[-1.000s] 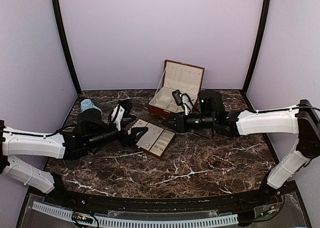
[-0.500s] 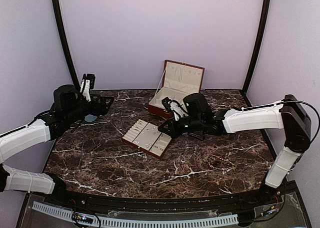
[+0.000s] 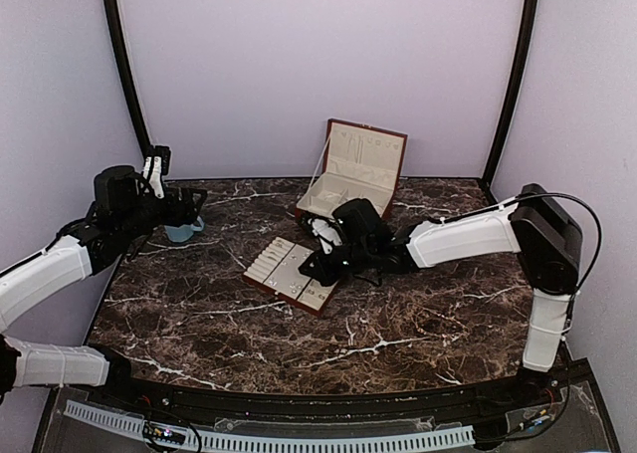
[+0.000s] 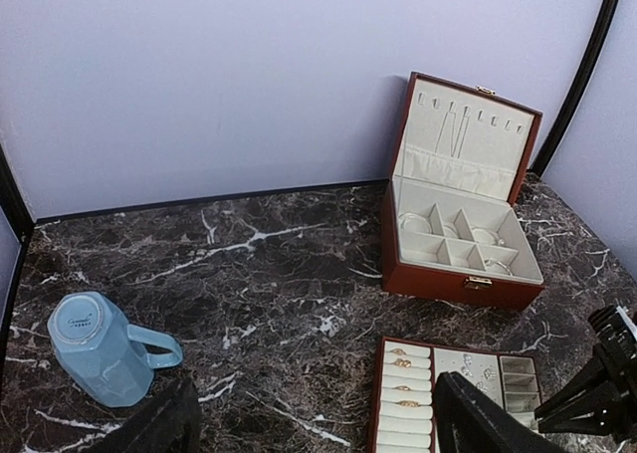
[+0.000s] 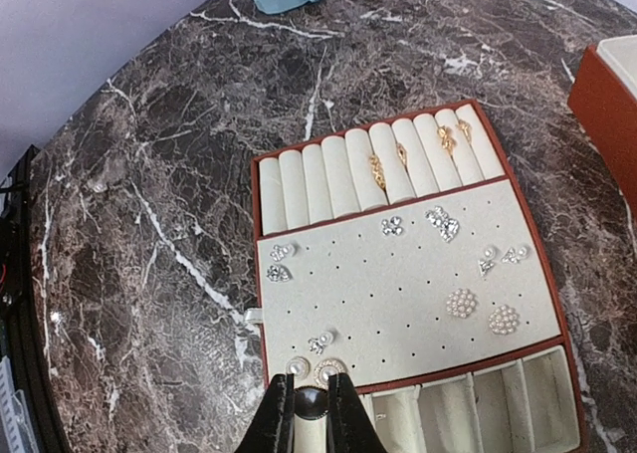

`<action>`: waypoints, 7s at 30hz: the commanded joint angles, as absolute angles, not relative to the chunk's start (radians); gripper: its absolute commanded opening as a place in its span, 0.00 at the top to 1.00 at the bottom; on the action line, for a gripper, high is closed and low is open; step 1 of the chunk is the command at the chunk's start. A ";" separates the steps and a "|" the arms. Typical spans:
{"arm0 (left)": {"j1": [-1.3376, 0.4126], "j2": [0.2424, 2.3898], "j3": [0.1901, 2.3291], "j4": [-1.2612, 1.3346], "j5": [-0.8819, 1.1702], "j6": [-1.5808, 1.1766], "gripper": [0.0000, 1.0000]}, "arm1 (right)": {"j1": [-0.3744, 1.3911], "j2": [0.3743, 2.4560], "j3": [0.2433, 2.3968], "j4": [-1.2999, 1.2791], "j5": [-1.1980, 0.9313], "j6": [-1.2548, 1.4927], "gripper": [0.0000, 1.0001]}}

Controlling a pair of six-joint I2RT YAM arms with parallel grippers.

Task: Organize the mixed jewelry
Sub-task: Pass from the left arm to the right, then place the earring in the earring holder, then move the earring to the center of the board.

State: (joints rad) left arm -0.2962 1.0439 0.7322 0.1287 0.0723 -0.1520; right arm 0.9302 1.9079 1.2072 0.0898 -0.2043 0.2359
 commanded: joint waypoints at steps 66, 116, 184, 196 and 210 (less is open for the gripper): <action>-0.291 1.034 0.755 0.114 0.083 -0.120 0.17 | 0.942 2.088 1.289 0.095 -0.100 0.198 0.90; -0.291 0.872 0.657 -0.320 -0.229 -0.483 0.22 | 0.802 1.636 0.968 0.330 -0.090 0.343 0.67; -0.587 1.189 0.481 -0.285 -0.035 -0.942 0.65 | 0.650 1.577 0.689 0.579 -0.147 0.466 0.65; -0.590 1.122 0.474 -0.336 -0.098 -0.823 0.53 | 0.650 1.589 0.690 0.585 -0.156 0.471 0.65; -0.594 1.126 0.438 -0.341 -0.087 -0.728 0.68 | 0.651 1.599 0.690 0.600 -0.166 0.486 0.65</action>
